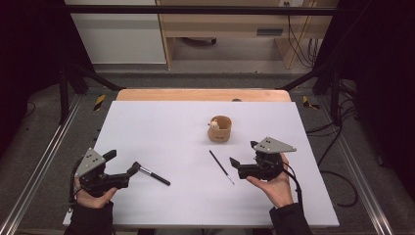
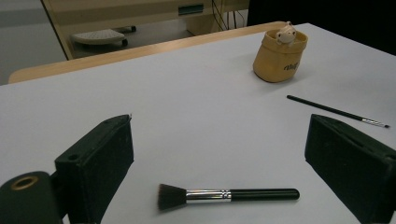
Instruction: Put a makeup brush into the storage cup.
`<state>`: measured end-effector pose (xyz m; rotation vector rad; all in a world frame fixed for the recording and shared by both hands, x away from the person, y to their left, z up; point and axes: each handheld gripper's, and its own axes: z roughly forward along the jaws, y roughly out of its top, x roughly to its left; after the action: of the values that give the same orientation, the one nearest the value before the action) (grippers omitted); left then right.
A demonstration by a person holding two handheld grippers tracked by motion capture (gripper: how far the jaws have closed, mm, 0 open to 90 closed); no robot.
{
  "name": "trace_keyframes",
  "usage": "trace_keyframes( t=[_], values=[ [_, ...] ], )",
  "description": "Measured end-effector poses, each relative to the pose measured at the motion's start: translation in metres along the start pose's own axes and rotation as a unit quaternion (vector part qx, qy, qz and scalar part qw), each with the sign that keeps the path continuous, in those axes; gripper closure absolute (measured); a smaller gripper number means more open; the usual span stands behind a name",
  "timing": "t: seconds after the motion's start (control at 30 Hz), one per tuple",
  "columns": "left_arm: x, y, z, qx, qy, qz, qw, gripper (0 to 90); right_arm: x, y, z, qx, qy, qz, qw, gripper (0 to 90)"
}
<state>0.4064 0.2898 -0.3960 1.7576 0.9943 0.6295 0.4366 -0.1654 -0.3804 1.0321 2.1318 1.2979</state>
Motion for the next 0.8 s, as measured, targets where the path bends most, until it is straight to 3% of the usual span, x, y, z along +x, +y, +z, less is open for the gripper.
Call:
trace_keyframes(
  t=[0.47,0.8],
  values=[
    [0.0,0.0,0.0,0.001,-0.001,0.0,1.0,7.2,0.015,0.008,0.038,0.059,0.004,-0.012,0.9982,16.4],
    [-0.001,-0.001,0.002,0.008,-0.001,0.005,1.0,7.2,0.018,0.006,0.065,0.107,-0.007,-0.027,0.9938,20.5]
  ],
)
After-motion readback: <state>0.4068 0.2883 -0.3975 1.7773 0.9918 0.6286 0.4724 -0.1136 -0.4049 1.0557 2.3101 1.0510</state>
